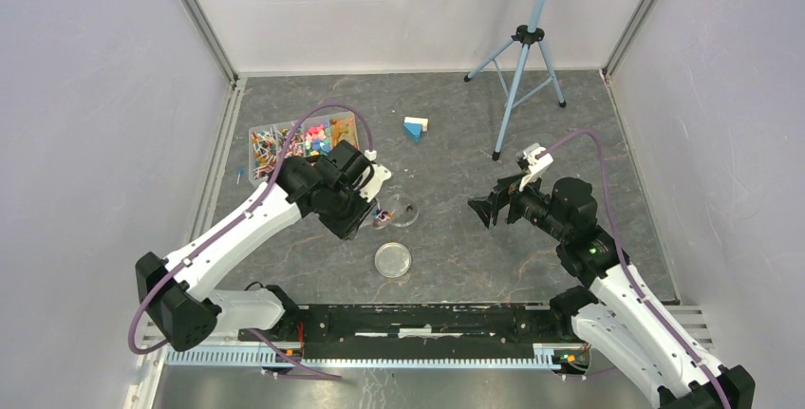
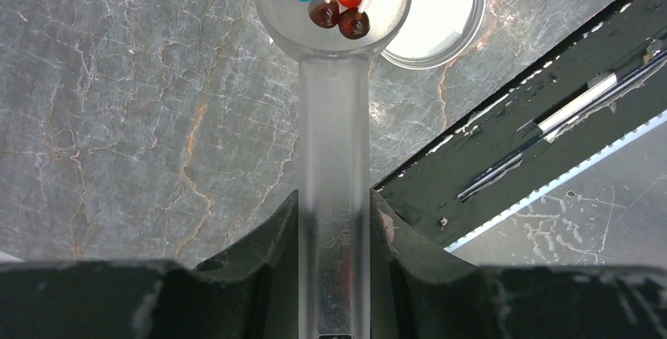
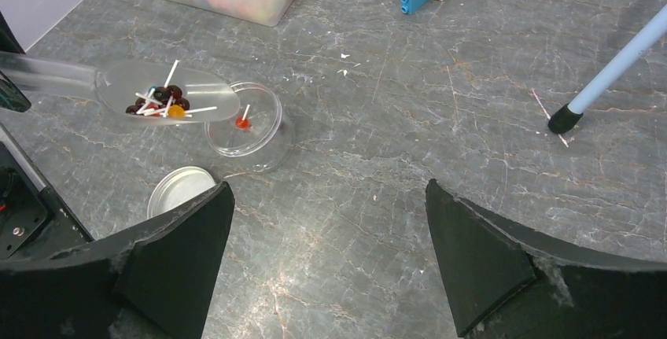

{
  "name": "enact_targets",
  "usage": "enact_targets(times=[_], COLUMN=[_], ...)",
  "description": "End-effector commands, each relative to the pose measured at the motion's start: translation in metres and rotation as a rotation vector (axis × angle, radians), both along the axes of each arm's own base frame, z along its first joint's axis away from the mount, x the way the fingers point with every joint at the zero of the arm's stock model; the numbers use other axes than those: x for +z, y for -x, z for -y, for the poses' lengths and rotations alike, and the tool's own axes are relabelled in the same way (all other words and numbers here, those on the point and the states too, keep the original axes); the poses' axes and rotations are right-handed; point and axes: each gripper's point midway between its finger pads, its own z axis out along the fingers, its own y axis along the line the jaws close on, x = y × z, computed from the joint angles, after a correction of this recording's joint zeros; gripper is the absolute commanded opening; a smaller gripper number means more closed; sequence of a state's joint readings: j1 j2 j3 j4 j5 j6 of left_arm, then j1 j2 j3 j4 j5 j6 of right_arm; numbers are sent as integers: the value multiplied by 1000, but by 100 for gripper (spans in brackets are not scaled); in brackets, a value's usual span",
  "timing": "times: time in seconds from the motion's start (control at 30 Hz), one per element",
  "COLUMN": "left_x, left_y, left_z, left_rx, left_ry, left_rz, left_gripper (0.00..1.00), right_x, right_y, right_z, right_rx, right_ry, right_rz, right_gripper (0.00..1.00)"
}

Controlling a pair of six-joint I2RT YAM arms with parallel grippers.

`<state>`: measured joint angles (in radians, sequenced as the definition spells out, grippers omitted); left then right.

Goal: Pack the candies
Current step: Place the fake candies in the packing bottle.

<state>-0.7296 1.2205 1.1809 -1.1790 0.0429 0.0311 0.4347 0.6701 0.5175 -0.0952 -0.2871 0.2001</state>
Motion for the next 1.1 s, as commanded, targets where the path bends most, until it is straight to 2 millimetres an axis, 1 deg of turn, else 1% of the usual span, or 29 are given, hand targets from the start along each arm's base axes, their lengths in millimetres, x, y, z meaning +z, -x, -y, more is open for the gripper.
enact_targets(times=[0.0, 0.07, 0.13, 0.2, 0.37, 0.57, 0.9, 1.07], left_x=[10, 9, 12, 13, 19, 26, 27, 35], left_y=[-9, -10, -11, -14, -14, -14, -14, -22], left_z=[4, 3, 4, 1, 0, -1, -1, -1], left_rx=[-11, -3, 4, 17, 21, 19, 14, 37], left_ry=[-18, -48, -59, -87, -103, -105, -107, -104], left_rz=[20, 6, -9, -4, -12, -11, -15, 34], left_gripper=[2, 2, 2, 2, 2, 2, 2, 2], right_x=[8, 9, 9, 10, 11, 11, 14, 14], right_y=[-3, -3, -3, -2, -1, -1, -1, -1], right_z=[0, 0, 0, -1, -2, -2, -3, -5], right_rx=[-3, -6, -4, -1, 4, 5, 13, 17], right_ry=[-13, -15, -19, -24, -28, -31, -33, -42], right_rz=[39, 40, 40, 42, 42, 43, 50, 44], right_gripper=[98, 98, 98, 98, 98, 98, 98, 98])
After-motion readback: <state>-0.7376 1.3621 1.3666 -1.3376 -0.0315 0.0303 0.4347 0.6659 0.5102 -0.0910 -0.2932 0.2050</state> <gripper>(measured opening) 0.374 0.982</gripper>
